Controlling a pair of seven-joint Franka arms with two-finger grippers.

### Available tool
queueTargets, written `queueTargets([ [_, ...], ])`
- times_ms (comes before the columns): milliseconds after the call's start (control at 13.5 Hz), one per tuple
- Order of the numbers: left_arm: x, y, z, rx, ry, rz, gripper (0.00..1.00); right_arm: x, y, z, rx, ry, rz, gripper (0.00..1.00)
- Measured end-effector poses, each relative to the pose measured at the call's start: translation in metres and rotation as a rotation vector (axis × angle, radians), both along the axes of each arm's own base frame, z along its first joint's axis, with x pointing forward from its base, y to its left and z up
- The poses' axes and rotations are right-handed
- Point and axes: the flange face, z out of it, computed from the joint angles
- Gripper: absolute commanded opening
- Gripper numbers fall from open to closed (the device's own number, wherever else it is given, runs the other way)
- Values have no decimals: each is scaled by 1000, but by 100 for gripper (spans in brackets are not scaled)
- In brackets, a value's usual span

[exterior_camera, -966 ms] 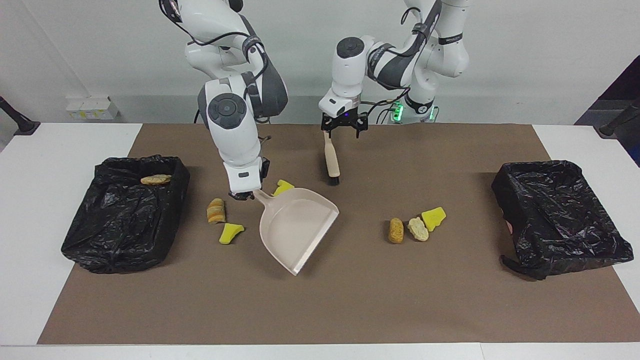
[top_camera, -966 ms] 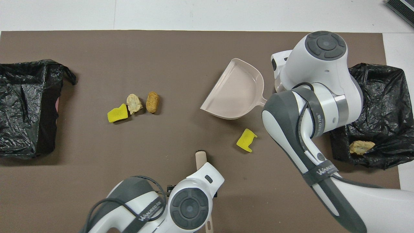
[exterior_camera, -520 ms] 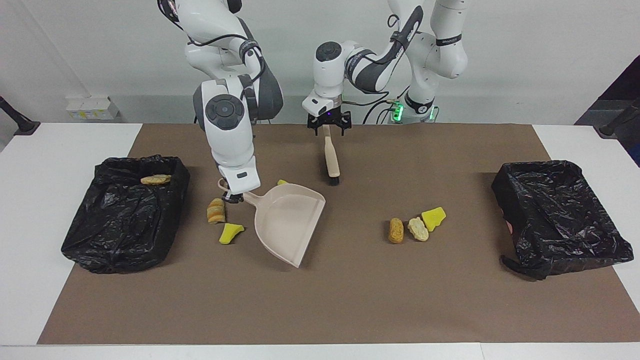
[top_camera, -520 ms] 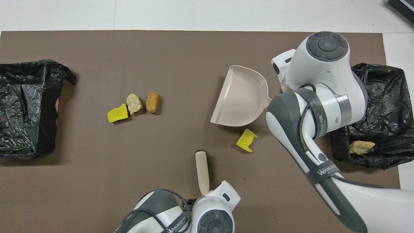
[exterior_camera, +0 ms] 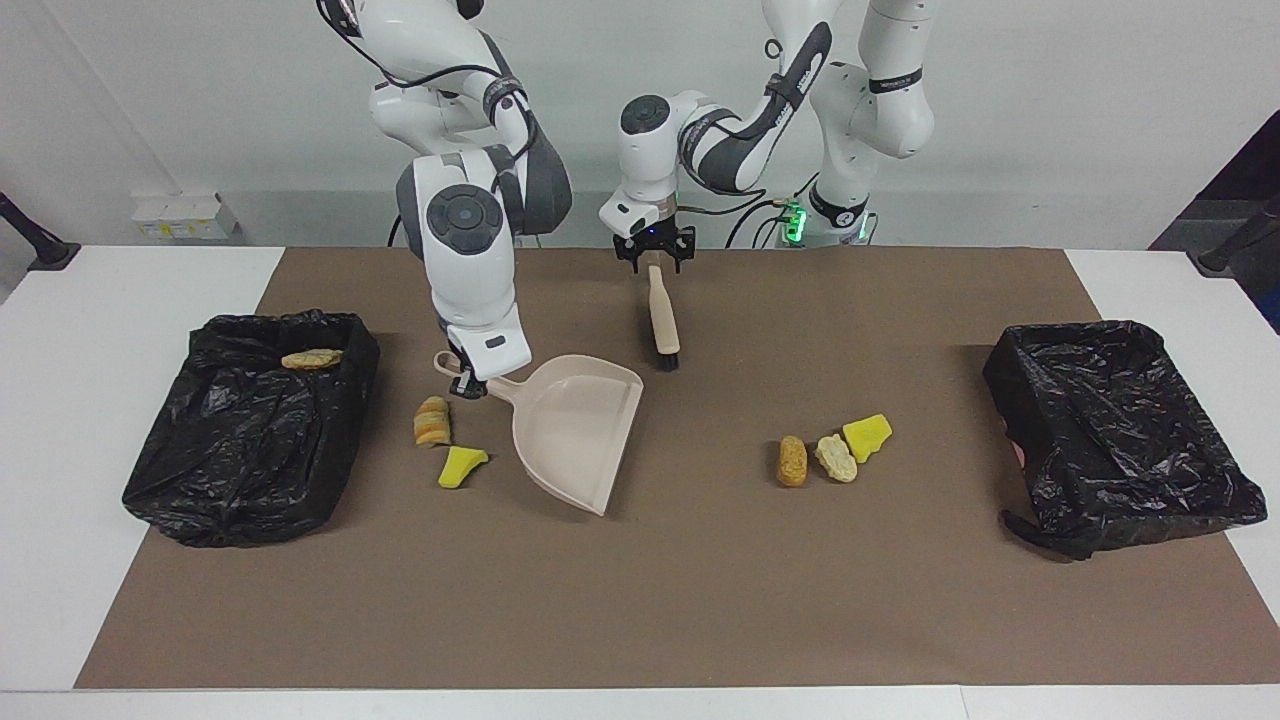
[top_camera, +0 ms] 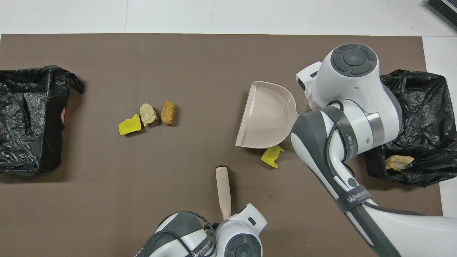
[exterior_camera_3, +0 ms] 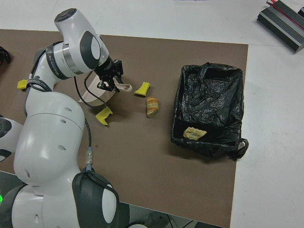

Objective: Sweep and dump trash in bin
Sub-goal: 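Lift the dustpan with the right gripper while the left gripper grasps the brush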

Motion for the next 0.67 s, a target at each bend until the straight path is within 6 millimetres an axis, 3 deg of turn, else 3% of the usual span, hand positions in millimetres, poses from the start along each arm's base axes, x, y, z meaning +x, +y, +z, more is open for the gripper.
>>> queueTargets([
  [74, 2, 0, 2, -3, -2, 3, 10, -1, 0, 0, -1, 1, 0, 0],
  [149, 4, 0, 3, -5, -3, 6, 0, -1, 0, 0, -1, 2, 0, 0],
  [446, 12, 5, 5, 3, 2, 26, 0, -2, 0, 0, -1, 6, 10, 0],
  [669, 31, 16, 29, 7, 6, 55, 0, -6, 8, 2, 1, 19, 60, 0],
])
